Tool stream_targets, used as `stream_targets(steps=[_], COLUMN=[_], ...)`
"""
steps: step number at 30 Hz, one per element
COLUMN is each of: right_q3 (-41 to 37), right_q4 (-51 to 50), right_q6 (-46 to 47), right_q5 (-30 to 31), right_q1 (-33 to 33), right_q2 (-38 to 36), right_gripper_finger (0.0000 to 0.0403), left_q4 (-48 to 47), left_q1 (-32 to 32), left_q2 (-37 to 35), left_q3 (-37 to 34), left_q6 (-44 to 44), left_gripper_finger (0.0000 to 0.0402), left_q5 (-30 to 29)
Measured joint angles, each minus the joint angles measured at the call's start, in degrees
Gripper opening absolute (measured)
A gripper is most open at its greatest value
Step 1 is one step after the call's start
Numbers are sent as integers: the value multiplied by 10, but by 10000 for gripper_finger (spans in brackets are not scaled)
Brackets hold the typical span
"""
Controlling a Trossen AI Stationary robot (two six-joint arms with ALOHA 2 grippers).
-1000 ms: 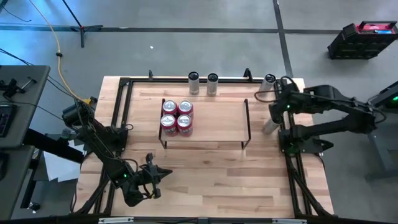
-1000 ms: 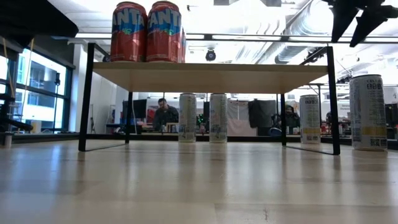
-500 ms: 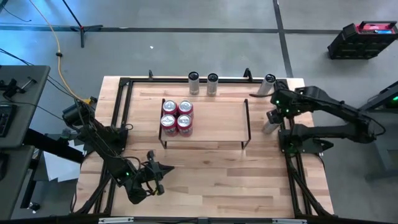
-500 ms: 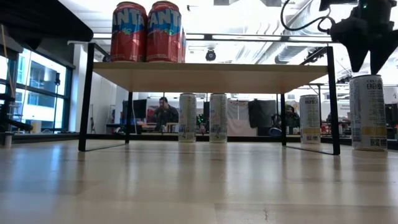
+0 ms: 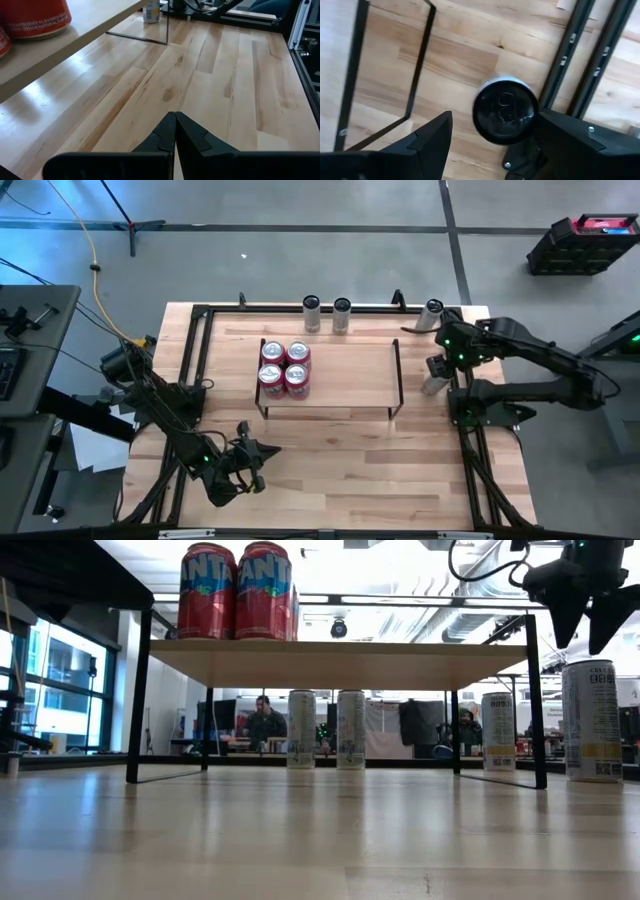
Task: Place canned beverage on shelf
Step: Put the white yellow soda can on the shelf
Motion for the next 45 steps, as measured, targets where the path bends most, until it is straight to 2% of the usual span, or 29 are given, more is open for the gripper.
stream_targets(steps=[5, 19, 24, 30, 45], right_q3=[0, 0, 0, 0, 0], right_q4=[-7, -16, 20, -26, 11], right_q6=[0, -5, -6, 11, 0], right_q5=[36, 11, 24, 32, 25], right_q1=[0, -8, -9, -9, -9], right_q2=[15, 29, 29, 36, 36], right_gripper_finger=[273, 273, 273, 273, 273], left_q4=[0, -1, -1, -1, -4], left_q1=[0, 0, 0, -1, -1], left_q2=[0, 0, 0, 0, 0], left_q3=[0, 0, 0, 0, 0], left_q6=[0, 3, 10, 10, 16], left_gripper_finger=[1, 0, 0, 0, 0], left_q5=[0, 19, 19, 19, 25])
